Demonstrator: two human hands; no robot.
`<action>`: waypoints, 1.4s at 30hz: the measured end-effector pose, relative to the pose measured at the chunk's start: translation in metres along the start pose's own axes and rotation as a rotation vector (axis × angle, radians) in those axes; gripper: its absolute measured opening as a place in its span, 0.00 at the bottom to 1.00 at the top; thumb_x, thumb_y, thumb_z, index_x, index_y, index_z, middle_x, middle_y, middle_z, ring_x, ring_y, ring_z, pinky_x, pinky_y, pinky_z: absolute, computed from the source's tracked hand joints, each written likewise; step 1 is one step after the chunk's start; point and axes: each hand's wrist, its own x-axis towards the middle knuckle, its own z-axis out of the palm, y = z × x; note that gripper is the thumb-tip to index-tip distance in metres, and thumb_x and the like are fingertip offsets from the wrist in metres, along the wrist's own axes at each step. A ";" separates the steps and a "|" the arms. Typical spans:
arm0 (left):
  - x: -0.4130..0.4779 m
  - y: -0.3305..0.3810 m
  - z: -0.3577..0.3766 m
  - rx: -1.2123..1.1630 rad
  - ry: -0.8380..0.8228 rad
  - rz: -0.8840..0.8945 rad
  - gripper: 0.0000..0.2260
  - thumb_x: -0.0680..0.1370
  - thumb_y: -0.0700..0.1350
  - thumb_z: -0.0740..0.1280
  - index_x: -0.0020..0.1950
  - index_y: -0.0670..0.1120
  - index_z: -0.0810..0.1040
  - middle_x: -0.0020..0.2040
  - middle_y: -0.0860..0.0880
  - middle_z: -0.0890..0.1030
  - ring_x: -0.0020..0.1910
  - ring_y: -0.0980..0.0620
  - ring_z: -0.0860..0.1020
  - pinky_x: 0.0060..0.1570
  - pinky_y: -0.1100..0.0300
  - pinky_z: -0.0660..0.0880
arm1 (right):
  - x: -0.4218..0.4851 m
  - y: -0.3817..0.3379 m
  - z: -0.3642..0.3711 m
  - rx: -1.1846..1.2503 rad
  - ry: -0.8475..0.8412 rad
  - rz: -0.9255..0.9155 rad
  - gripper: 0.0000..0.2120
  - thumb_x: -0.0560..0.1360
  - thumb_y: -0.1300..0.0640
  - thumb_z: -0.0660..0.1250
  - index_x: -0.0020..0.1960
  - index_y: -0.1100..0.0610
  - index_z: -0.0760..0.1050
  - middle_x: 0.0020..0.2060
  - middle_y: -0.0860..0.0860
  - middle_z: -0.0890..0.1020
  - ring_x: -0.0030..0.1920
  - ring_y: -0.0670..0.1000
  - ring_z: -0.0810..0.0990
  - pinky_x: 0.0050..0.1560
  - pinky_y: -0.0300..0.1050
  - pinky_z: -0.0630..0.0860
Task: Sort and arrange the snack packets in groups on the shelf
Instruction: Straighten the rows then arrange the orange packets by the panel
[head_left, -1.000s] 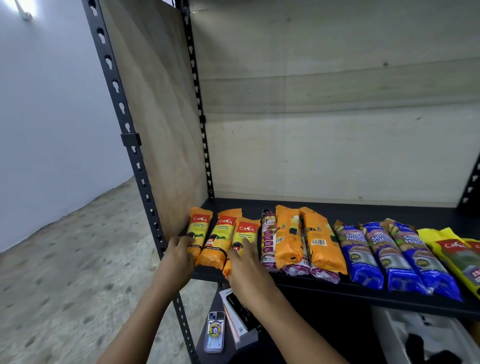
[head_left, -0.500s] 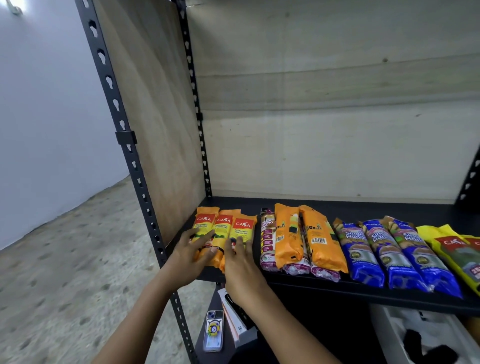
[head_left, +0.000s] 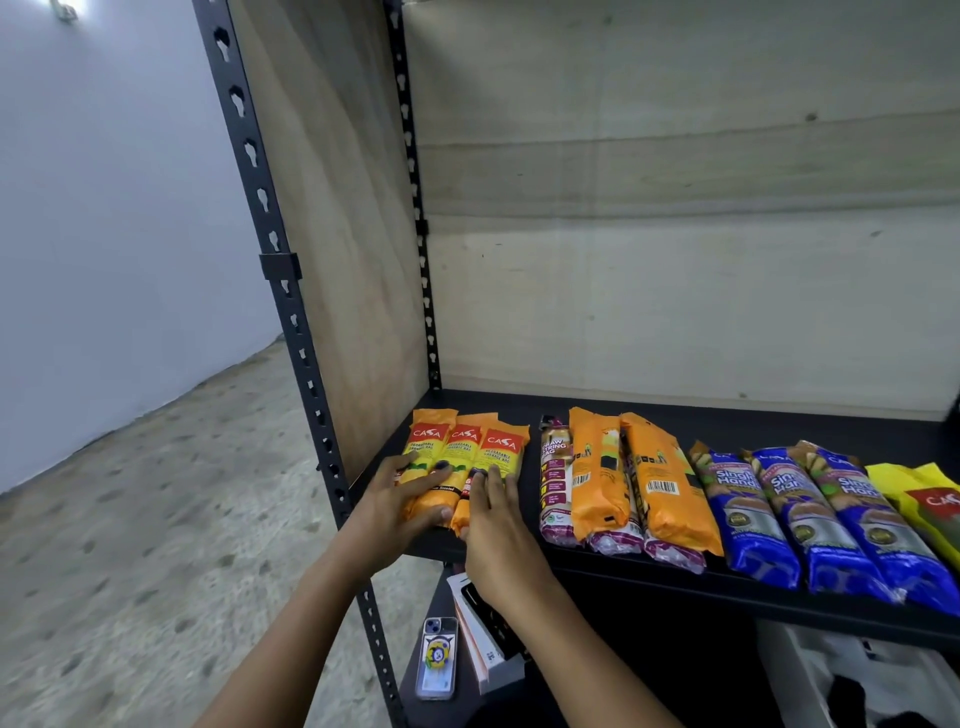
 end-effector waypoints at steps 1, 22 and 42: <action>0.000 0.000 0.000 -0.001 0.000 0.000 0.26 0.74 0.67 0.65 0.72 0.68 0.66 0.75 0.51 0.59 0.75 0.48 0.60 0.71 0.52 0.63 | 0.000 0.000 0.000 0.002 0.006 0.004 0.38 0.80 0.63 0.64 0.81 0.59 0.43 0.80 0.57 0.42 0.79 0.59 0.36 0.75 0.51 0.59; -0.002 0.006 0.000 -0.020 0.003 -0.011 0.28 0.74 0.67 0.65 0.73 0.65 0.67 0.78 0.51 0.55 0.76 0.47 0.57 0.72 0.53 0.62 | 0.003 0.008 -0.004 0.065 -0.035 0.011 0.35 0.83 0.57 0.60 0.81 0.57 0.42 0.80 0.55 0.38 0.78 0.57 0.31 0.77 0.54 0.51; 0.004 0.087 -0.005 -0.111 0.304 0.148 0.14 0.78 0.58 0.66 0.59 0.54 0.81 0.57 0.59 0.77 0.56 0.62 0.74 0.54 0.70 0.71 | -0.031 0.023 -0.092 0.231 0.388 -0.108 0.19 0.82 0.52 0.59 0.72 0.51 0.70 0.67 0.46 0.73 0.64 0.44 0.72 0.56 0.32 0.68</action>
